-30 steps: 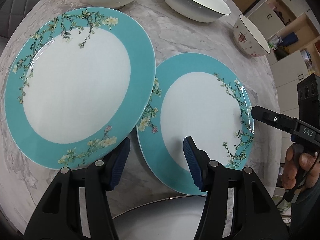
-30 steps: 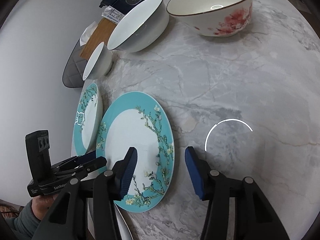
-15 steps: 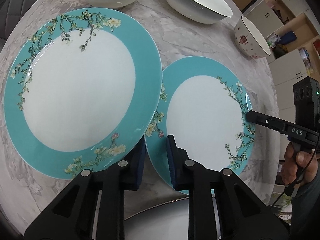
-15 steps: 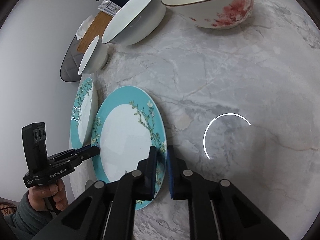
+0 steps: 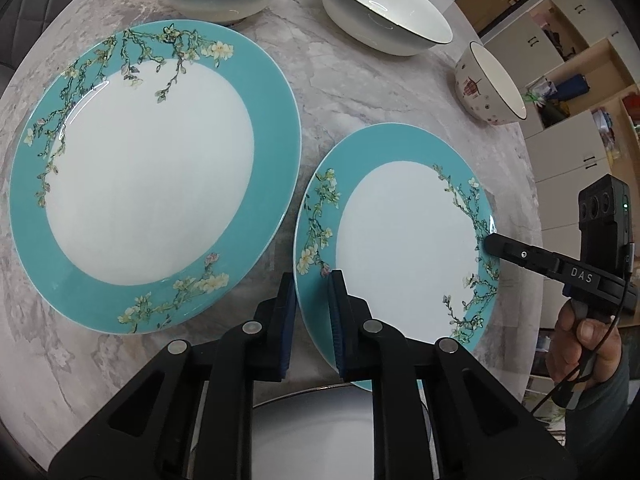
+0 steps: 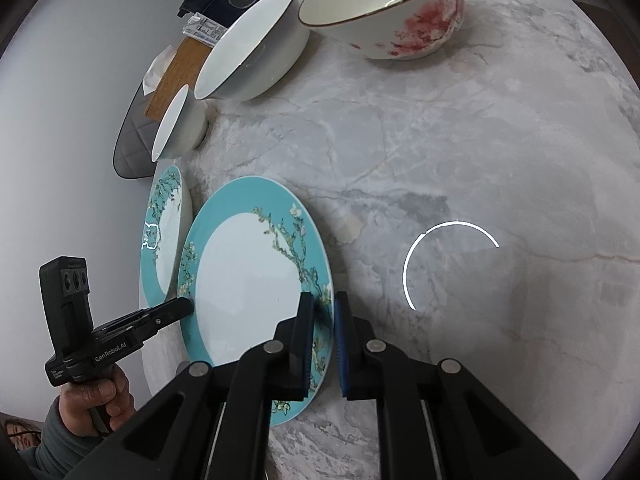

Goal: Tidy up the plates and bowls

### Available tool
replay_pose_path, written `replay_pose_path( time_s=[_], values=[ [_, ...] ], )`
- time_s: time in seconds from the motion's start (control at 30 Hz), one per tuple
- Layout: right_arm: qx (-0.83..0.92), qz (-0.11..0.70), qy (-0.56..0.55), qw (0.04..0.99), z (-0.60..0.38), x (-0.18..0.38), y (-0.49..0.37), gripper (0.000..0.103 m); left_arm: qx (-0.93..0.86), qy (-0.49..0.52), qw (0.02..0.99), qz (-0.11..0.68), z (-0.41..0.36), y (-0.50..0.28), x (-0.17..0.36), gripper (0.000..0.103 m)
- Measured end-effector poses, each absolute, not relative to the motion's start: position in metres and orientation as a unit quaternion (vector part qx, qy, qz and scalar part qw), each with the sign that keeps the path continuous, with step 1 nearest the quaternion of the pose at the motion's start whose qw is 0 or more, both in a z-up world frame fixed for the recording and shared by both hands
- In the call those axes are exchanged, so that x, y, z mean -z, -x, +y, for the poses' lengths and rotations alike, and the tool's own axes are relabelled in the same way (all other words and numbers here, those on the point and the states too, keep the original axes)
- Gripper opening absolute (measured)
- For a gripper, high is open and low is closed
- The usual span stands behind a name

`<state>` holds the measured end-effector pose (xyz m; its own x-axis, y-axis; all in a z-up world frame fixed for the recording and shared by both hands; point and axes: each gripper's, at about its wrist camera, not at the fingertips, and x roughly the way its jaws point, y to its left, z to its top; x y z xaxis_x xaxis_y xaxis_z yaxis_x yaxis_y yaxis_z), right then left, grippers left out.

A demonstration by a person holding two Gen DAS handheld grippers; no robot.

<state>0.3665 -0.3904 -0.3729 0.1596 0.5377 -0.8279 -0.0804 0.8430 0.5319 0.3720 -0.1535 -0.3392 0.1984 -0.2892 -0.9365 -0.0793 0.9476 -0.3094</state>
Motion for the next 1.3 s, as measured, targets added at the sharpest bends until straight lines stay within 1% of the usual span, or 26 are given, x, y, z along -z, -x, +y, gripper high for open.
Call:
replay_pose_path(
  time_s=[0.27,0.43,0.63,0.93,1.1,1.3],
  values=[
    [-0.217,0.598,-0.191,0.747,-0.391,0.346,-0.347,0.012,0.074,0.147,0.769,0.617,-0.153,-0.349,0.307,0.014],
    [-0.223,0.593,-0.187,0.751,-0.381,0.33,-0.32,0.012,0.08,0.153,0.771,0.613,-0.142,-0.318,0.292,0.014],
    [-0.205,0.595,-0.184,0.755,-0.362,0.323,-0.277,0.012,0.096,0.146,0.772,0.611,-0.123,-0.269,0.282,0.014],
    [-0.178,0.615,-0.191,0.744,-0.329,0.338,-0.207,0.012,0.108,0.146,0.757,0.627,-0.08,-0.197,0.3,0.014],
    [-0.164,0.622,-0.191,0.741,-0.316,0.351,-0.185,0.012,0.111,0.14,0.752,0.635,-0.064,-0.18,0.318,0.014],
    [-0.141,0.626,-0.193,0.742,-0.317,0.367,-0.172,0.013,0.118,0.111,0.757,0.633,-0.068,-0.173,0.331,0.014]
  ],
)
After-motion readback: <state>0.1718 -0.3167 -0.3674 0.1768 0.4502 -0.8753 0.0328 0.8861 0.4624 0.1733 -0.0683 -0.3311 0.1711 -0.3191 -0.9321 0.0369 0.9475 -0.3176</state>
